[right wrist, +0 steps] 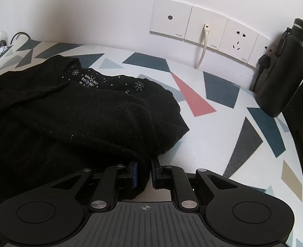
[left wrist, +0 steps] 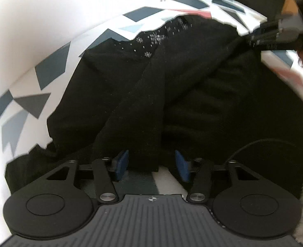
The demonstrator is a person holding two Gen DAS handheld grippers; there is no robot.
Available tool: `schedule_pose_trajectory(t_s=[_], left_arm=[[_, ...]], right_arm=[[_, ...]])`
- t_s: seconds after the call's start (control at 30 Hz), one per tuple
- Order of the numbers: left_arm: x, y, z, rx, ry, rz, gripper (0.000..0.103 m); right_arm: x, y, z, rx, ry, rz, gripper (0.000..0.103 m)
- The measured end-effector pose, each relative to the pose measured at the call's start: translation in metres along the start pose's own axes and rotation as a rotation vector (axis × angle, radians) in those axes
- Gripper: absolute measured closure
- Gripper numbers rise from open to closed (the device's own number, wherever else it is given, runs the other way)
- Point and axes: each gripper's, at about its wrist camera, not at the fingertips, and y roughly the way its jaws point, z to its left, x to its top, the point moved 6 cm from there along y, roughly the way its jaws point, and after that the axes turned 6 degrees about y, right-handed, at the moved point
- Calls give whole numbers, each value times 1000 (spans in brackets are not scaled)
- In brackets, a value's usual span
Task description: Fold clothes
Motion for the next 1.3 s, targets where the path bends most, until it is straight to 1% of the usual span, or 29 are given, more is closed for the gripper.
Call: schedule_pose_trajectory(t_s=[0.03,0.07,0.1,0.13,0.17,0.23,0.33,0.37,0.4,0.43,0.47,0.53,0.57,0.6,0.63,0.67,0.7,0.73,0.77,0.83,0.9,0.97,1.03,1.1,1.17,1.2,1.23,1.27,1.3], left_arm=[[1,0,3,-7,-15,11,76],[4,-2,10,-22,-49,19,95],[7,-4,16,-37,-84,27,95],[10,-7,22,-48,-107,18,95],[14,-14,30,-64,-137,0,96],[22,-28,56,-74,-230,-53,96],[29,-38,106,-15,-385,-125,96],[29,-37,118,-1,-419,-136,96],[28,-32,129,-8,-452,-128,96],[27,-26,139,-15,-484,-119,93],[25,-20,144,-17,-498,-113,87],[21,-7,152,-20,-526,-102,80],[20,-1,152,-29,-526,-89,69],[19,4,149,-37,-519,-83,55],[18,9,147,-45,-511,-77,50],[17,13,144,-40,-498,-72,49],[16,15,141,-33,-494,-70,49],[15,17,138,-27,-489,-67,49],[16,17,137,-21,-491,-75,49],[17,15,135,-10,-493,-93,49],[17,21,135,5,-494,-80,49],[15,25,135,27,-492,-65,49],[13,26,135,57,-486,-60,51],[11,27,134,87,-479,-56,61],[8,27,134,110,-475,-58,61],[6,26,134,117,-475,-63,61],[5,26,135,119,-477,-66,61],[4,25,135,121,-480,-70,61],[3,25,135,122,-480,-70,61]], right_arm=[[0,0,0,0,1,0,91],[0,0,0,1,2,-1,91],[0,0,-1,1,2,-1,91],[0,0,-1,1,2,-2,91],[0,0,-1,2,3,-2,91],[0,0,-1,2,4,-4,91],[-1,0,-1,-3,-1,-6,91],[-1,-1,0,-6,-5,-6,91],[-1,-1,1,-9,-12,-7,91],[-2,-1,2,-13,-26,-7,91],[-2,-1,4,-19,-43,-7,91],[-2,-3,7,-28,-84,-6,88],[-2,-5,9,-30,-104,-4,84],[-2,-7,10,-28,-121,-4,81],[-2,-11,10,-19,-130,-5,73],[0,-17,10,-3,-132,-11,69],[3,-24,9,18,-122,-27,67],[8,-31,7,42,-101,-52,64],[14,-39,3,64,-69,-81,62],[29,-47,-12,87,24,-127,62],[40,-39,-31,91,143,-131,63],[46,-18,-50,82,257,-83,67],[44,8,-64,83,351,10,71],[38,28,-75,106,464,93,71],[33,37,-83,129,597,123,71],[33,38,-84,146,638,126,73],[34,39,-85,166,663,134,87],[36,41,-84,168,658,143,100],[37,42,-82,155,627,151,100]])
